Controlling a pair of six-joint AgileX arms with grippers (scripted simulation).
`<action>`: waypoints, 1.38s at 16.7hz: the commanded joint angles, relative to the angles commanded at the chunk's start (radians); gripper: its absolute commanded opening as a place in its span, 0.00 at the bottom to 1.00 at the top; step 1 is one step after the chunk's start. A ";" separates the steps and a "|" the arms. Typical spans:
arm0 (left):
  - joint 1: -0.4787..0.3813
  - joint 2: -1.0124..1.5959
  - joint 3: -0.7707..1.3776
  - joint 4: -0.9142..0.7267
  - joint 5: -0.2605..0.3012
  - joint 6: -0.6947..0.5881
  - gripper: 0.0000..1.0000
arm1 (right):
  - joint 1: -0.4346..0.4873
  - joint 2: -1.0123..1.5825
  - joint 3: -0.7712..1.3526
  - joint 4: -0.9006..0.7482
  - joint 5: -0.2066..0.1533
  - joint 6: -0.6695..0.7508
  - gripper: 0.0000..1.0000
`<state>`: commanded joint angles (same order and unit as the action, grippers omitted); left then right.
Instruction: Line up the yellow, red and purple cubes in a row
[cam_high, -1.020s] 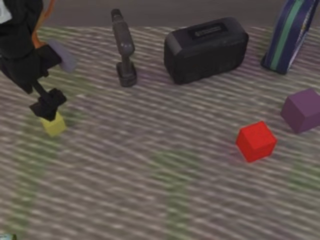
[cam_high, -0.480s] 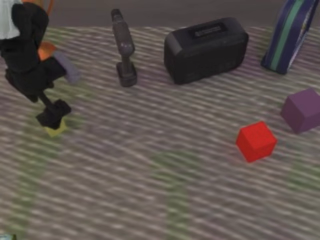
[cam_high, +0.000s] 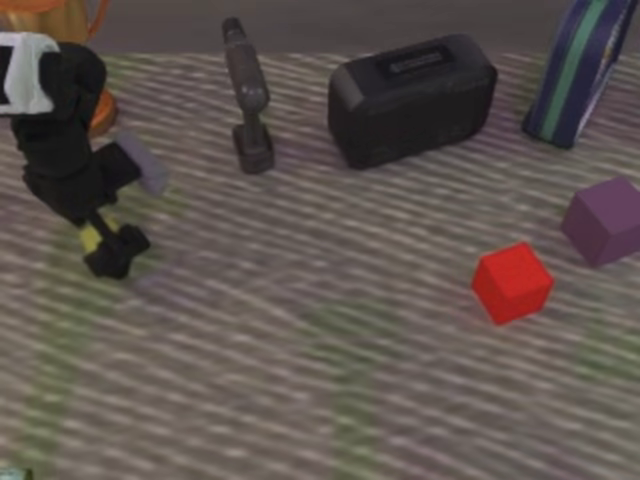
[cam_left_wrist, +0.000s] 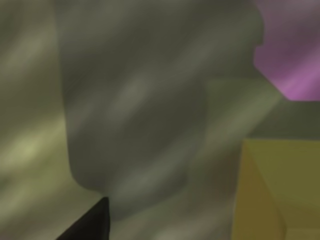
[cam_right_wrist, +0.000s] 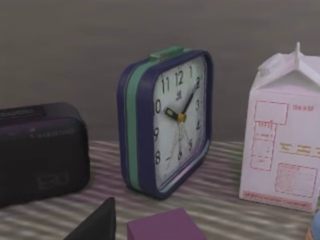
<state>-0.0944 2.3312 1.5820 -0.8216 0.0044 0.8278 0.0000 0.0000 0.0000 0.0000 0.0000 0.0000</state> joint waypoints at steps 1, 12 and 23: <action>0.000 0.000 0.000 0.000 0.000 0.000 1.00 | 0.000 0.000 0.000 0.000 0.000 0.000 1.00; 0.000 0.000 0.000 0.000 0.000 0.000 0.17 | 0.000 0.000 0.000 0.000 0.000 0.000 1.00; 0.000 -0.041 0.004 -0.029 0.017 -0.014 0.00 | 0.000 0.000 0.000 0.000 0.000 0.000 1.00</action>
<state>-0.0942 2.2902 1.5859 -0.8501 0.0211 0.8142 0.0000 0.0000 0.0000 0.0000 0.0000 0.0000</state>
